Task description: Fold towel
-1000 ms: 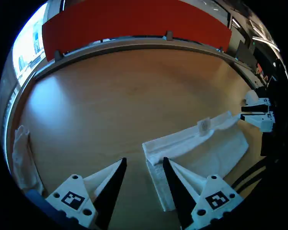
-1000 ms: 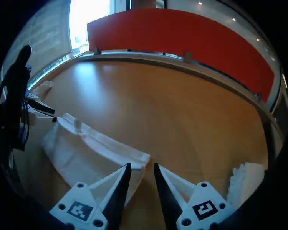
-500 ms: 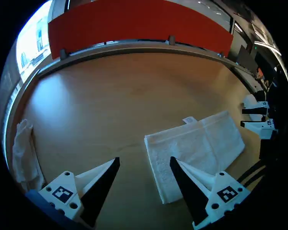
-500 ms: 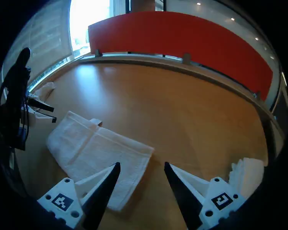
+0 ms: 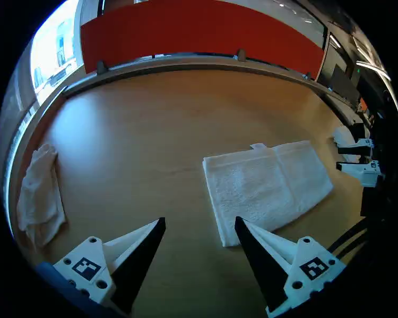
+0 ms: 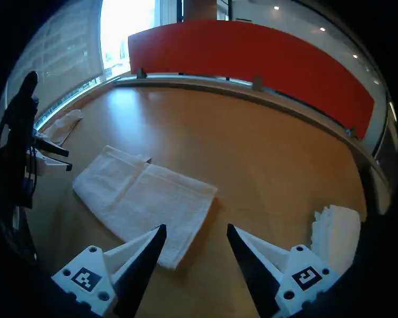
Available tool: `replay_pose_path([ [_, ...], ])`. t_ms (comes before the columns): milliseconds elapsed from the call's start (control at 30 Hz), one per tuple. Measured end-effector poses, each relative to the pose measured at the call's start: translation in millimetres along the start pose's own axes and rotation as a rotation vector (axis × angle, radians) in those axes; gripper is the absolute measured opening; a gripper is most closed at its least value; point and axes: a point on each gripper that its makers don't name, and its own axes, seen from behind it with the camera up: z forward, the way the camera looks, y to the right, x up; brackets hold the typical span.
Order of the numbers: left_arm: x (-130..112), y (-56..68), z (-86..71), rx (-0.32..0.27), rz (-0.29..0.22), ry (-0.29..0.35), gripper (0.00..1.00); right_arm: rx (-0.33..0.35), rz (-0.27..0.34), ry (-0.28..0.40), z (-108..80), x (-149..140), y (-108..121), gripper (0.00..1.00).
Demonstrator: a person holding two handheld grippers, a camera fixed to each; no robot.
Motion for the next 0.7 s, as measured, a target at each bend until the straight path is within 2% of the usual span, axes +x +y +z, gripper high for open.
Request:
replay_pose_path([
  [167,-4,-5.3,-12.7,0.020,-0.020,0.012,0.97,0.017,-0.017,-0.003,-0.1,-1,-3,0.88],
  [467,-20,-21.8,-44.4,0.073,-0.074,0.028,0.97,0.066,-0.086,-0.007,5.5,1,-20,0.88],
  [700,-30,-27.8,-58.8,0.095,-0.109,0.033,0.97,0.088,-0.106,-0.022,9.2,-6,-24,0.88],
])
